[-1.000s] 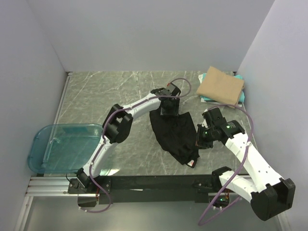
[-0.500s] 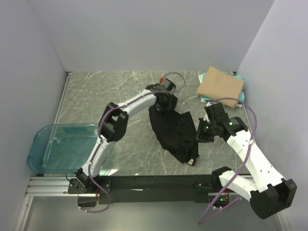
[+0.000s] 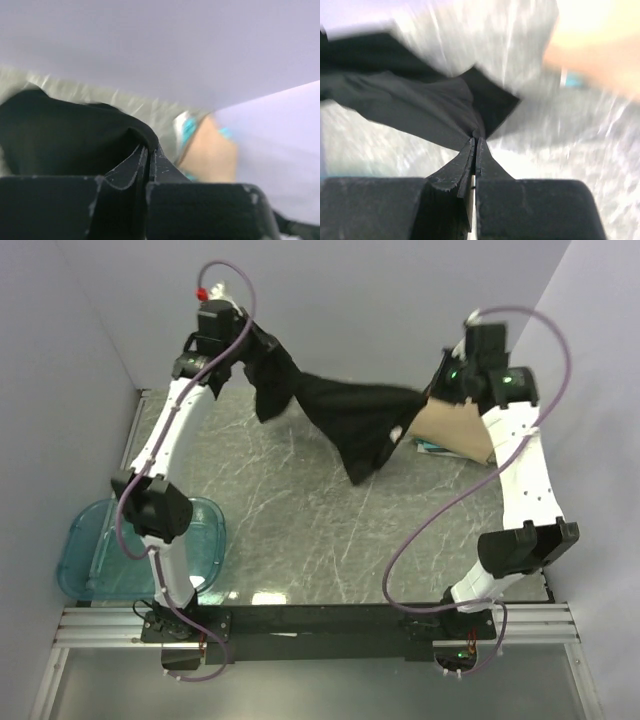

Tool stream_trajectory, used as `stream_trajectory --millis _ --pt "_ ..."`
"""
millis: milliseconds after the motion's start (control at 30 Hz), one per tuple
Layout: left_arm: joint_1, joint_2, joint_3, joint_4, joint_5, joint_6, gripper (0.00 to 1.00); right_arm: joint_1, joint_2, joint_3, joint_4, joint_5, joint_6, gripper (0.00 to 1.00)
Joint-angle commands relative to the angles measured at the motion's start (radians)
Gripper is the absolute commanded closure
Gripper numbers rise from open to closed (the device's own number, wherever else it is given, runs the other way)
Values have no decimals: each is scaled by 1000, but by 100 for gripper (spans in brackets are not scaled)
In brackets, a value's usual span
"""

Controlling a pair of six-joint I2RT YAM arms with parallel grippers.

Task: Fold and stack the t-shirts
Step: Flatten the tshirt out

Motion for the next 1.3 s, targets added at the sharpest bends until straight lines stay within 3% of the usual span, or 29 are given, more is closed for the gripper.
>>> stream_trajectory --millis 0,67,133,267,367,400,500,600,867,1100,1267 --pt "10 -143 -11 210 70 -34 100 -35 -3 324 -57 58 -52 100" --pt "20 -186 -60 259 73 -42 99 -39 -33 348 -16 64 -59 100" --pt "24 -231 -79 243 86 -53 99 -42 -145 243 99 74 -67 100" --pt "29 -271 -123 103 92 -53 98 -42 -439 -107 348 114 -93 100" --pt "30 -294 -232 25 103 -45 80 -42 -627 -387 425 139 -98 100" --pt "30 -286 -260 10 110 -42 67 -40 -671 -425 416 145 -92 100" --pt "27 -231 -353 -79 136 -19 50 -40 -687 -540 311 169 -46 100" --pt "-5 -225 -468 -129 95 30 43 -39 -681 -658 225 167 17 100" --pt "-118 -303 -801 -129 49 39 39 -40 -661 -877 213 94 108 100" --pt "-170 -278 -849 -293 -196 -16 44 -40 -630 -882 213 94 97 100" --pt "-154 -303 -904 -276 -296 -69 51 -40 -621 -896 228 61 109 100"
